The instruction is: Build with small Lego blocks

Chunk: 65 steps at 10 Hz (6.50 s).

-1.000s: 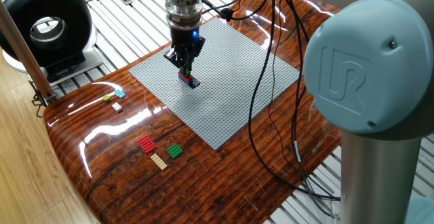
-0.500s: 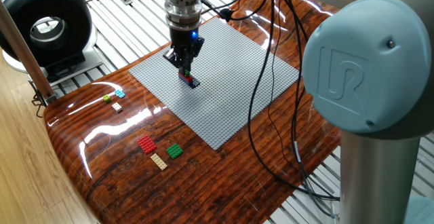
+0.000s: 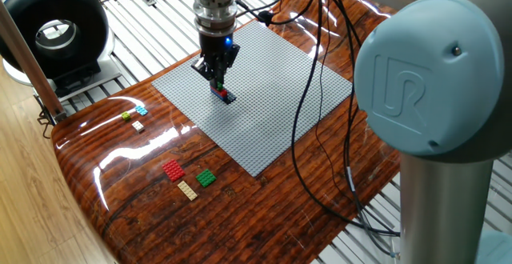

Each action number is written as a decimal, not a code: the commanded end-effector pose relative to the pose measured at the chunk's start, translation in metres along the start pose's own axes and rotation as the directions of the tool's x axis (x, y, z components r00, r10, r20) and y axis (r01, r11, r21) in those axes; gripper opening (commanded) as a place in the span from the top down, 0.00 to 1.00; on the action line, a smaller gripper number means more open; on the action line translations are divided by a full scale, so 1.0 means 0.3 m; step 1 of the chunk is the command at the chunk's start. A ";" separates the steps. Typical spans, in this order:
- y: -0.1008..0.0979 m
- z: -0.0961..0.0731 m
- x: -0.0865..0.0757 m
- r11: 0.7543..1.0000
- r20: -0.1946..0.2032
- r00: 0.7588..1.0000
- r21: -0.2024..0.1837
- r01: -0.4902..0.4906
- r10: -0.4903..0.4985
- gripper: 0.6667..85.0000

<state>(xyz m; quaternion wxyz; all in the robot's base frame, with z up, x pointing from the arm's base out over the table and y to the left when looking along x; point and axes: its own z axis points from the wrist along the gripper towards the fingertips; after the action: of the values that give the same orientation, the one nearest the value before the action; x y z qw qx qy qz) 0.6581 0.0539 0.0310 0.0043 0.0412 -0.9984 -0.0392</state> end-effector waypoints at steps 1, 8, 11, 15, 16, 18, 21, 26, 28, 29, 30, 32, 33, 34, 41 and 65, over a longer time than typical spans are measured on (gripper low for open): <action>0.006 0.009 -0.015 1.000 0.017 1.000 -0.018 0.003 -0.003 0.99; -0.062 0.001 0.001 0.999 0.004 0.999 0.027 0.041 -0.041 0.99; -0.064 -0.017 0.007 0.999 -0.010 0.999 0.026 0.041 -0.041 0.99; -0.002 -0.045 0.011 1.000 -0.006 1.000 0.000 0.009 -0.009 0.99; 0.004 -0.054 0.013 1.000 -0.008 1.000 0.003 0.003 -0.003 0.99; 0.034 -0.063 0.003 1.000 -0.004 1.000 -0.008 -0.008 0.008 0.99; -0.006 -0.077 0.011 1.000 -0.006 1.000 0.014 0.006 -0.006 0.99; -0.035 -0.088 0.023 0.999 -0.008 1.000 0.034 0.016 -0.016 0.99; -0.033 -0.088 0.012 0.999 0.005 1.000 0.032 0.004 -0.004 0.99; -0.024 -0.085 0.002 1.000 0.015 1.000 0.025 0.000 0.000 0.99; -0.010 -0.070 -0.011 1.000 0.020 1.000 0.025 -0.003 0.003 0.99; 0.004 -0.052 -0.025 1.000 0.023 1.000 0.024 -0.008 0.007 0.99; 0.007 -0.047 -0.031 1.000 0.026 1.000 0.027 -0.011 0.010 0.99; 0.010 -0.042 -0.035 1.000 0.027 1.000 0.027 -0.011 0.010 0.99; -0.004 0.000 -0.007 0.999 0.026 0.999 0.026 -0.025 0.024 0.99; 0.001 -0.006 0.003 0.999 0.027 0.999 0.036 -0.019 0.018 0.99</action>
<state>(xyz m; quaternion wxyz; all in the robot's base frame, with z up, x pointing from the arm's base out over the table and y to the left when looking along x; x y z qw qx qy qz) 0.6554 0.0543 0.0325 -0.0082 0.0336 -0.9993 -0.0166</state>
